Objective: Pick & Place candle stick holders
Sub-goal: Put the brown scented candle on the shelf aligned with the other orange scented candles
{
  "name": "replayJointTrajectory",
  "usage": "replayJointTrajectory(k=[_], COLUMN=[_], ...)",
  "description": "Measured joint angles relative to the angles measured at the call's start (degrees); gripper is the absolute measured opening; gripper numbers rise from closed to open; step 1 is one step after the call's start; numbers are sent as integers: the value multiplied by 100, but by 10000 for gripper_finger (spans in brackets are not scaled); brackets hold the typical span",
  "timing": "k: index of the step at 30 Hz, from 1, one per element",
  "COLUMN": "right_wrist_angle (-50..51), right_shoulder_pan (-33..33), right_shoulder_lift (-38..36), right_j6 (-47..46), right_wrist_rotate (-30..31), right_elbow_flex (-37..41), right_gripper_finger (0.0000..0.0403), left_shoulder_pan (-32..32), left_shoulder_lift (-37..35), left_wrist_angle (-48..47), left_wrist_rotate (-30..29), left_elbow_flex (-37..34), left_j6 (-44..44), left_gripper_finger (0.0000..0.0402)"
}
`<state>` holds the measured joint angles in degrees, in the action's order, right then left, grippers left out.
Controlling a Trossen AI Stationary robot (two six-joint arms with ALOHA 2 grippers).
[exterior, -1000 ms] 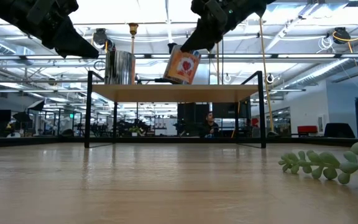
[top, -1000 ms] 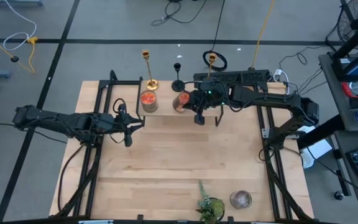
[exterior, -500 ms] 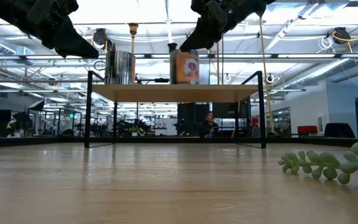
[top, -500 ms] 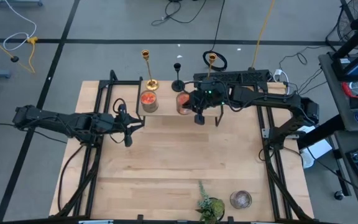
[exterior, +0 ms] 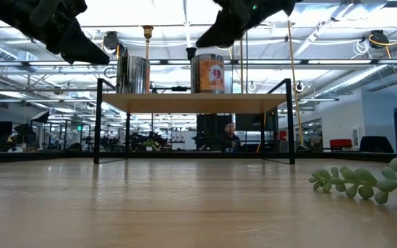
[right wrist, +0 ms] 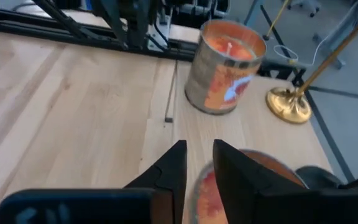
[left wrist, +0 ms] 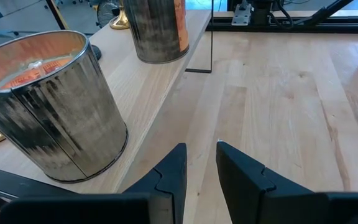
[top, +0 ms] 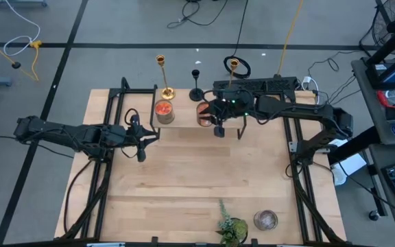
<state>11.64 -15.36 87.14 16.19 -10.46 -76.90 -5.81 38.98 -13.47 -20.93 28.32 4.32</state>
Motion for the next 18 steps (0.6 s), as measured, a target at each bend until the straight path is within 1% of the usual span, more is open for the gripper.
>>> replayJointTrajectory(k=[4,9,11,12,14,16,18], right_wrist_angle=[67,788,1214,1436,1850,1857,1566], right_shoulder_pan=[138,369,474,532,636,688,664], right_shoulder_lift=[-285,-674,-889,-988,-1101,-1162,-1177], right_j6=[-119,-505,-702,-804,-980,-1116,-1140], right_wrist_rotate=[-9,14,190,455,1210,2044,2507], right_elbow_flex=[-9,1,1,-3,13,205,540], right_gripper_finger=[80,80,80,80,79,78,77], left_shoulder_pan=[0,1,-1,1,0,-1,-1], left_shoulder_lift=[0,-2,-2,0,-2,-2,-2], left_wrist_angle=[0,0,0,0,1,3,15], left_wrist_rotate=[2,2,2,2,2,2,1], left_elbow_flex=[0,1,2,2,2,2,1], left_j6=[50,46,46,44,44,39,42], left_gripper_finger=[93,93,93,93,93,93,93])
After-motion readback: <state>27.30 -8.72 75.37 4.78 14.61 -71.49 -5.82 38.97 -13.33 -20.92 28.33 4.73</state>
